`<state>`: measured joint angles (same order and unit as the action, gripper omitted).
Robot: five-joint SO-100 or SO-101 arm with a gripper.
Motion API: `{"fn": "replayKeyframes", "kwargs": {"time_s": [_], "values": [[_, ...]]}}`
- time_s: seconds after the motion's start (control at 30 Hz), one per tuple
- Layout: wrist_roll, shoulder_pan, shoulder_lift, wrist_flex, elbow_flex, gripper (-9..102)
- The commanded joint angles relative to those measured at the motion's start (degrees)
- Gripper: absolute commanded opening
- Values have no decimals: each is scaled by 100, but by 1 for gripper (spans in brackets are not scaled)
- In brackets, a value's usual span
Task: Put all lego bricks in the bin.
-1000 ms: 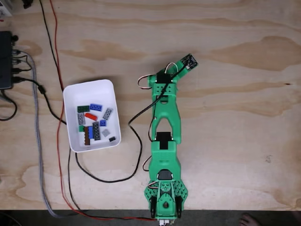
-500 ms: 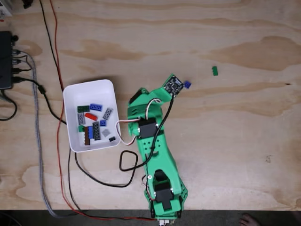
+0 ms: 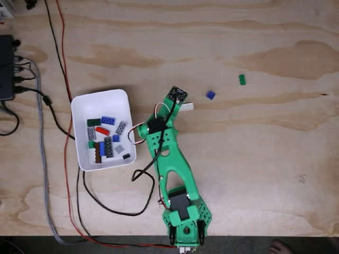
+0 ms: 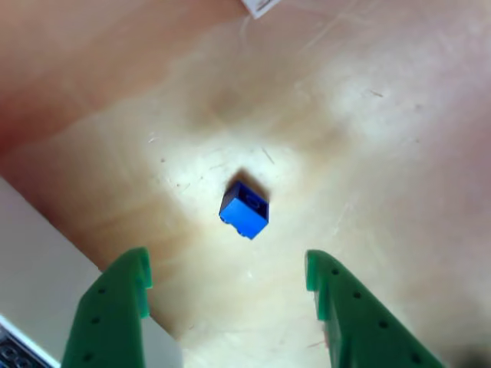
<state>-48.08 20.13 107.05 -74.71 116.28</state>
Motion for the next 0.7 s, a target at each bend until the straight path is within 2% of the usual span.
{"fn": "replayKeyframes", "kwargs": {"time_s": [0.0,0.07,0.13,0.3,0.67], "values": [[-2232,281,879,-387,650,18],[-2549,422,1336,-325,1327,18],[-2505,589,1881,-62,1942,20],[-2417,949,2812,123,2760,19],[-3331,976,2320,940,3533,15]]}}
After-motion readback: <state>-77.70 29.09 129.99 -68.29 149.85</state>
